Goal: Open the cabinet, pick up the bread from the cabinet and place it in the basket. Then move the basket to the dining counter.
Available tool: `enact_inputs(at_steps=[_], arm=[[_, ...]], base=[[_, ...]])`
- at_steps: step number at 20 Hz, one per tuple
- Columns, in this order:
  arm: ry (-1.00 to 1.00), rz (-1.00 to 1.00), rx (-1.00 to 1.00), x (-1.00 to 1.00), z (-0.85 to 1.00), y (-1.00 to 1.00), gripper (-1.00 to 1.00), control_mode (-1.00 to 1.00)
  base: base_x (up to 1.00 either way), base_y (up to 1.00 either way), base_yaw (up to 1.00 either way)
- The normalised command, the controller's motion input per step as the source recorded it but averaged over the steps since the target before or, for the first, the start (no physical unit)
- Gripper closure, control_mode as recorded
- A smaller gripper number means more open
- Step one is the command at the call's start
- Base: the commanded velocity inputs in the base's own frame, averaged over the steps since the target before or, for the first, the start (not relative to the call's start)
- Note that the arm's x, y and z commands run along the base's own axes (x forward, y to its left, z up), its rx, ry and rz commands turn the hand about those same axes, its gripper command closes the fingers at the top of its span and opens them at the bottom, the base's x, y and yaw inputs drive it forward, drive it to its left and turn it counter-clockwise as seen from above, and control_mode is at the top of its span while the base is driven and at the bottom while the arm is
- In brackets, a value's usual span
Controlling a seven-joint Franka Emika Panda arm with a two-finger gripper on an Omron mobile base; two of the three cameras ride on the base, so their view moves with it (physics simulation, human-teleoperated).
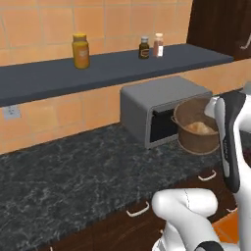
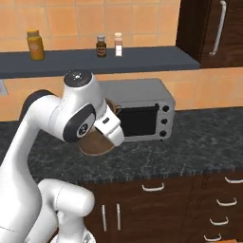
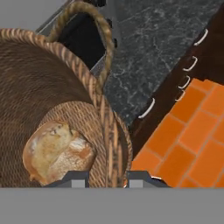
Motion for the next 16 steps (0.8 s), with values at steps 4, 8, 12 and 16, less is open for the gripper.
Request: enact_inputs(at_steps=[4,8,12,16], arm=[[0.00,0.00,0.00,0.00,0.00,0.00,1.00,1.00],[0.00,0.00,0.00,0.00,0.00,0.00,1.00,1.00],[0.00,0.00,0.00,0.00,0.00,0.00,1.00,1.00],[0.00,0.00,0.00,0.00,0.00,0.00,1.00,1.00]], base=[[0.00,0.00,-1.00],[-0.04,-0.10,-0.94],[-0.01,-0.63,-0.80],[0.00,-0.64,-0.84]])
